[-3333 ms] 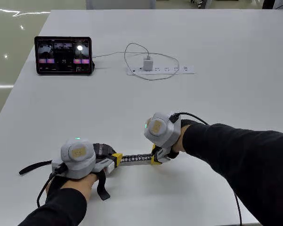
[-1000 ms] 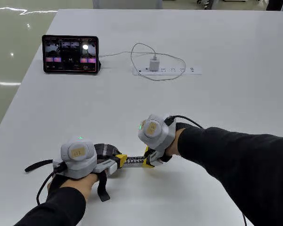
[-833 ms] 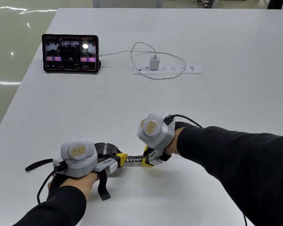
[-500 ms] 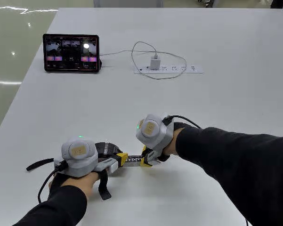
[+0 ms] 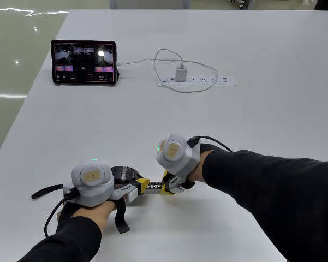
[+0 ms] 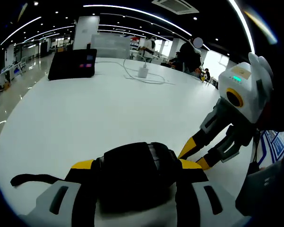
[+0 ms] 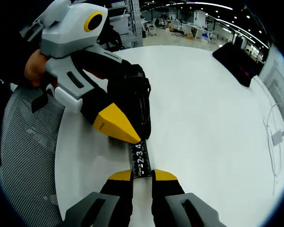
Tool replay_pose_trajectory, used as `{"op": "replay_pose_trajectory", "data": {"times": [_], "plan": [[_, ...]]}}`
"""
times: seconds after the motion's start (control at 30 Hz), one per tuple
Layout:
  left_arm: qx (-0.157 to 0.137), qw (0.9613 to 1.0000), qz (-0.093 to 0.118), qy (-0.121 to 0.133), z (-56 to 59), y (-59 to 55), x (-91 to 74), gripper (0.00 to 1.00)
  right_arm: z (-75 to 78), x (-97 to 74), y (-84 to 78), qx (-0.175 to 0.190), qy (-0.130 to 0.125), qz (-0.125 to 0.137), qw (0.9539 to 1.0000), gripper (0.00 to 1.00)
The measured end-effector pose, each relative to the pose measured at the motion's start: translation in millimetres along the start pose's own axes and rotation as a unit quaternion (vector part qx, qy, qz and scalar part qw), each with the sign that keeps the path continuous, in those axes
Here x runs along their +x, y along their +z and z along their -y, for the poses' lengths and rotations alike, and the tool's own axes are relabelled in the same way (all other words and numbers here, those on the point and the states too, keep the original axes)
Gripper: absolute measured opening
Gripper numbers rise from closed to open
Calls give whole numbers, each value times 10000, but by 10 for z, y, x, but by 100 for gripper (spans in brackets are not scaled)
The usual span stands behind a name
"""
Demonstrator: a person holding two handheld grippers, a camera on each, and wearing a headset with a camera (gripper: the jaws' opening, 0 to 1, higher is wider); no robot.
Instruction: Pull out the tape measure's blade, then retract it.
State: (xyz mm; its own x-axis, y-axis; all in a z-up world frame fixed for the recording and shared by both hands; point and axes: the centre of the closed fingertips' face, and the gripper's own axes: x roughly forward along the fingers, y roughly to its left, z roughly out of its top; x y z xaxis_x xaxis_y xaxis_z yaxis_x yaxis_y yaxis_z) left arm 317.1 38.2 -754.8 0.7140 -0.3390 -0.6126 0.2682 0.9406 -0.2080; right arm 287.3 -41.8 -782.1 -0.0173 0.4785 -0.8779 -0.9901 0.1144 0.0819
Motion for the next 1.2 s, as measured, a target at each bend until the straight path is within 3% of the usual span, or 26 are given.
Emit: {"op": "replay_pose_trajectory", "data": {"times": [0.77, 1.2], "plan": [[-75, 10000, 8, -45, -2, 2, -3, 63, -22, 48, 91, 26, 71, 155, 9999, 11], [-73, 9999, 19, -77, 0, 2, -13, 63, -64, 139, 274, 53, 50, 374, 9993, 11]]}}
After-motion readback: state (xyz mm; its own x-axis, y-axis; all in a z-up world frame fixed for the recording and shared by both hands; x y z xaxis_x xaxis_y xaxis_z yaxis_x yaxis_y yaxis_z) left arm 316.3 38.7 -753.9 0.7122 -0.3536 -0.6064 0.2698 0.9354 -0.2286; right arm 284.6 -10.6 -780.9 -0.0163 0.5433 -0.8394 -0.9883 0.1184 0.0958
